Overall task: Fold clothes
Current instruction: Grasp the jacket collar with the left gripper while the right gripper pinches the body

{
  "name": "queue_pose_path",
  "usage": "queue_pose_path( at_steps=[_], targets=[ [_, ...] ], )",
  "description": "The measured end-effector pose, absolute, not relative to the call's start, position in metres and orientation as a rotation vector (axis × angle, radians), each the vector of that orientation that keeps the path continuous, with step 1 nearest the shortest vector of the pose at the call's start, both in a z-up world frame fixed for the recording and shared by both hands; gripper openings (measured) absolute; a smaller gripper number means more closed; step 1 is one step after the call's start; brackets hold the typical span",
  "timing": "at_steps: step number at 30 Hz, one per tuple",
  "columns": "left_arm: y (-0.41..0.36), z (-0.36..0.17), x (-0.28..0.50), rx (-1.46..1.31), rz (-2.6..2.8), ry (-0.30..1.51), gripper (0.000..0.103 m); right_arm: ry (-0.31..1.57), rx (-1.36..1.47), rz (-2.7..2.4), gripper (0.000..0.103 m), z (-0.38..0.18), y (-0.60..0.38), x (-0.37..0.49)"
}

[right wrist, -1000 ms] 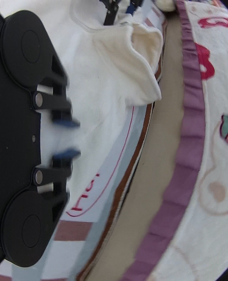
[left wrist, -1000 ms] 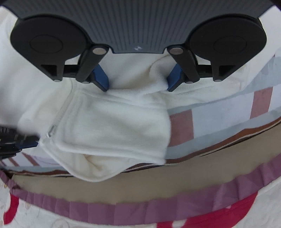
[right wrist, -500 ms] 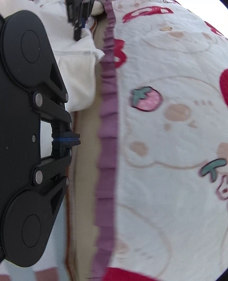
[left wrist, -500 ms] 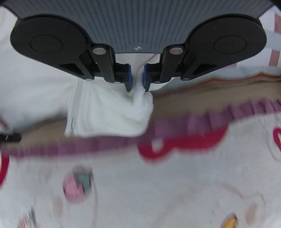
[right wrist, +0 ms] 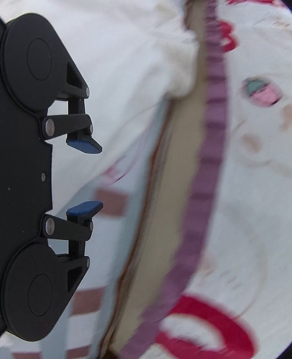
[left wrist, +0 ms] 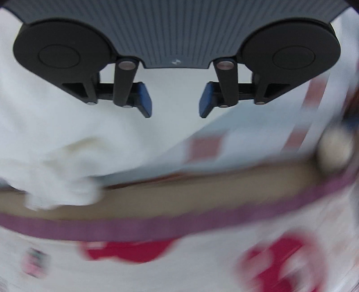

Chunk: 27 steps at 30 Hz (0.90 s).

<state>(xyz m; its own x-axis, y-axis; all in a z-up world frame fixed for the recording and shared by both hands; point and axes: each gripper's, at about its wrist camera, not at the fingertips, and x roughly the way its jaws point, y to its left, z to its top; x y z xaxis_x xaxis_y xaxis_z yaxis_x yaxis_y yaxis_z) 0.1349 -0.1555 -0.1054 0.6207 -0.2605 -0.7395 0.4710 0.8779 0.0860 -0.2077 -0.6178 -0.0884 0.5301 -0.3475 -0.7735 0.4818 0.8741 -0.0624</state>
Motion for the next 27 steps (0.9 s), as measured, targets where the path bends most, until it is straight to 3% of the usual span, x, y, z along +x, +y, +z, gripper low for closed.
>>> queue_pose_path(
  at_steps=[5, 7, 9, 10, 11, 12, 13, 14, 16, 17, 18, 21, 24, 26, 27],
  targets=[
    [-0.075, -0.117, 0.136, -0.02, -0.31, 0.95, 0.05, 1.028, -0.01, -0.5, 0.071, -0.116, -0.61, -0.227],
    [-0.06, -0.125, 0.131, -0.078, -0.271, 0.988, 0.05, 1.034, -0.033, -0.532, 0.084, -0.122, -0.611, -0.227],
    [-0.045, -0.133, 0.125, -0.136, -0.233, 1.026, 0.05, 1.01, 0.001, -0.568, 0.088, -0.125, -0.616, -0.222],
    [-0.04, -0.138, 0.121, -0.154, -0.226, 1.046, 0.051, 0.998, 0.036, -0.574, 0.085, -0.125, -0.621, -0.217],
    [-0.04, -0.143, 0.115, -0.145, -0.249, 1.068, 0.054, 0.984, 0.077, -0.564, 0.075, -0.124, -0.622, -0.215],
    [-0.041, -0.147, 0.109, -0.131, -0.268, 1.08, 0.056, 0.969, 0.123, -0.543, 0.032, -0.122, -0.621, -0.215],
    [-0.042, -0.149, 0.104, -0.107, -0.277, 1.068, 0.056, 0.954, 0.169, -0.523, 0.021, -0.12, -0.621, -0.216],
    [-0.043, -0.15, 0.1, -0.092, -0.287, 1.055, 0.058, 0.941, 0.153, -0.525, 0.016, -0.117, -0.616, -0.215],
    [-0.041, -0.151, 0.096, -0.113, -0.322, 1.032, 0.059, 0.897, 0.089, -0.566, 0.012, -0.106, -0.609, -0.216],
    [-0.041, -0.15, 0.097, -0.123, -0.346, 1.022, 0.041, 0.873, 0.062, -0.586, 0.011, -0.1, -0.607, -0.217],
    [-0.044, -0.147, 0.098, -0.087, -0.354, 1.002, 0.004, 0.84, 0.048, -0.618, 0.009, -0.092, -0.608, -0.22],
    [-0.06, -0.135, 0.098, 0.06, -0.358, 0.914, 0.0, 0.765, -0.017, -0.774, 0.006, -0.074, -0.627, -0.223],
    [-0.073, -0.119, 0.085, 0.149, -0.401, 0.839, 0.004, 0.821, 0.05, -0.831, 0.007, -0.081, -0.651, -0.206],
    [-0.076, -0.107, 0.072, 0.136, -0.46, 0.819, 0.005, 0.839, 0.114, -0.851, 0.013, -0.079, -0.648, -0.197],
    [-0.077, -0.102, 0.064, 0.136, -0.487, 0.812, 0.011, 0.834, 0.14, -0.858, 0.025, -0.076, -0.644, -0.196]
  ],
)
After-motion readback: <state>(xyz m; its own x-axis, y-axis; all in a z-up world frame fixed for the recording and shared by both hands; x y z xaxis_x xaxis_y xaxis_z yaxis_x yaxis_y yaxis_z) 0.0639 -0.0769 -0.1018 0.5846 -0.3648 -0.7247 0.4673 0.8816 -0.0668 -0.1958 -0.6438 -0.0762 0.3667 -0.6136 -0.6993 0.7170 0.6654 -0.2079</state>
